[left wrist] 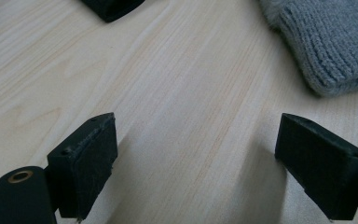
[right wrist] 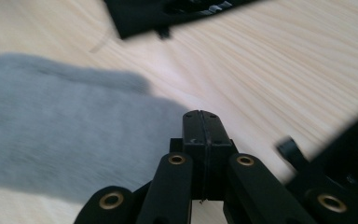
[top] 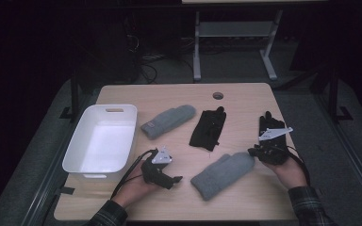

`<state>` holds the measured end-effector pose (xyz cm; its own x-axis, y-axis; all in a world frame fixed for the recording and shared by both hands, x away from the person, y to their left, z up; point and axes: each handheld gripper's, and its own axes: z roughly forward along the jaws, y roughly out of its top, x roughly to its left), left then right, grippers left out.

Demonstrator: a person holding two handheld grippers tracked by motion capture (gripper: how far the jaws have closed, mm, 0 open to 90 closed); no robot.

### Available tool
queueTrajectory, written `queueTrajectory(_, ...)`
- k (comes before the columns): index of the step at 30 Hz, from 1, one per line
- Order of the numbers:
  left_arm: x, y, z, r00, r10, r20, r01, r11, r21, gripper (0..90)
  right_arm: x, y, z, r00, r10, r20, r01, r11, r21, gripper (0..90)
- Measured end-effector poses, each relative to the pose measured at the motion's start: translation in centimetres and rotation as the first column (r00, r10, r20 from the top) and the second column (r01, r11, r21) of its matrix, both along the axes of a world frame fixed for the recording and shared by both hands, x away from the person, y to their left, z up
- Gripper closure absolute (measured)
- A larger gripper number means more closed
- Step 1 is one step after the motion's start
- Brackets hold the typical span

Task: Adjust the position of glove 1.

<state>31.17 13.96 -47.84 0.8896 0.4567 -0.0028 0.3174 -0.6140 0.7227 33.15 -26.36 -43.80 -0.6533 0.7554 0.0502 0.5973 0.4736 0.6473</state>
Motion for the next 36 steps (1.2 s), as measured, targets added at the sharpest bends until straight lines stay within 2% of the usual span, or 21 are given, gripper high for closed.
queueTrajectory(2,0.0,0.0,0.0,1.0000,0.000,0.001,0.000,1.0000,0.000,12.0,0.1,-0.2,-0.3,1.0000,-0.004,-0.003,0.004,1.000,-0.004,90.0)
queueTrajectory(5,0.0,0.0,0.0,1.0000,0.000,0.000,0.000,1.0000,-0.001,12.0,0.3,-0.2,-1.0,0.9994,-0.007,-0.035,0.007,1.000,-0.014,90.0)
queueTrajectory(9,0.0,0.0,0.0,1.0000,0.000,0.001,0.000,1.0000,-0.001,12.0,0.1,0.8,-1.1,0.9984,0.029,-0.049,-0.029,0.999,-0.012,90.0)
queueTrajectory(16,0.0,0.0,0.0,1.0000,-0.001,0.001,0.001,1.0000,0.000,12.0,-0.7,2.2,-1.2,0.9958,0.076,-0.052,-0.077,0.997,-0.015,90.0)
queueTrajectory(19,0.0,0.0,0.0,1.0000,0.000,0.001,0.000,1.0000,0.000,12.0,-1.1,2.1,-0.9,0.9973,0.067,-0.031,-0.067,0.998,-0.017,87.6)
queueTrajectory(22,0.0,0.0,0.0,1.0000,-0.001,0.001,0.001,1.0000,0.001,12.0,-1.6,0.8,-0.6,0.9998,0.019,-0.001,-0.019,1.000,0.005,80.5)
queueTrajectory(23,0.0,0.0,0.0,1.0000,-0.001,0.001,0.001,1.0000,0.001,12.0,-2.1,-0.3,-0.8,0.9997,-0.015,0.020,0.015,1.000,0.024,71.2)
queueTrajectory(24,0.0,0.0,0.0,1.0000,-0.001,0.002,0.001,1.0000,0.001,12.0,-2.1,-0.3,-0.8,0.9997,-0.015,0.020,0.015,1.000,0.024,71.2)
queueTrajectory(25,0.0,0.0,0.0,1.0000,-0.001,0.002,0.001,1.0000,0.003,12.0,-2.5,-0.8,-1.0,0.9995,-0.031,0.011,0.030,0.999,0.035,67.1)
queueTrajectory(26,0.0,0.0,0.0,1.0000,0.001,0.000,-0.001,1.0000,-0.002,12.0,-2.8,-1.3,-1.3,0.9993,-0.034,0.013,0.033,0.999,0.041,60.0)
queueTrajectory(27,0.0,0.0,0.0,1.0000,-0.001,-0.002,0.001,1.0000,0.005,12.0,-3.5,-2.0,-1.7,0.9985,-0.051,0.022,0.050,0.998,0.044,48.8)
queueTrajectory(28,0.0,0.0,0.0,1.0000,0.000,-0.004,0.000,1.0000,0.005,12.0,-3.5,-2.0,-1.7,0.9985,-0.051,0.022,0.050,0.998,0.044,48.8)
queueTrajectory(29,0.0,0.0,0.0,1.0000,-0.001,-0.003,0.001,1.0000,0.006,12.0,-4.1,-2.5,-2.1,0.9980,-0.061,0.016,0.060,0.998,0.034,41.9)
queueTrajectory(31,0.0,0.0,0.0,1.0000,-0.001,-0.003,0.001,1.0000,0.007,12.1,-4.4,-2.6,-2.3,0.9977,-0.065,0.021,0.064,0.997,0.031,40.6)
queueTrajectory(34,0.0,0.0,0.0,1.0000,0.000,-0.004,0.000,1.0000,0.008,12.0,-5.2,-3.2,-2.7,0.9960,-0.079,0.042,0.078,0.996,0.035,31.3)
queueTrajectory(36,0.0,0.0,0.0,1.0000,0.000,-0.004,0.000,1.0000,0.008,12.0,-5.5,-3.4,-3.1,0.9958,-0.084,0.037,0.082,0.996,0.038,26.0)
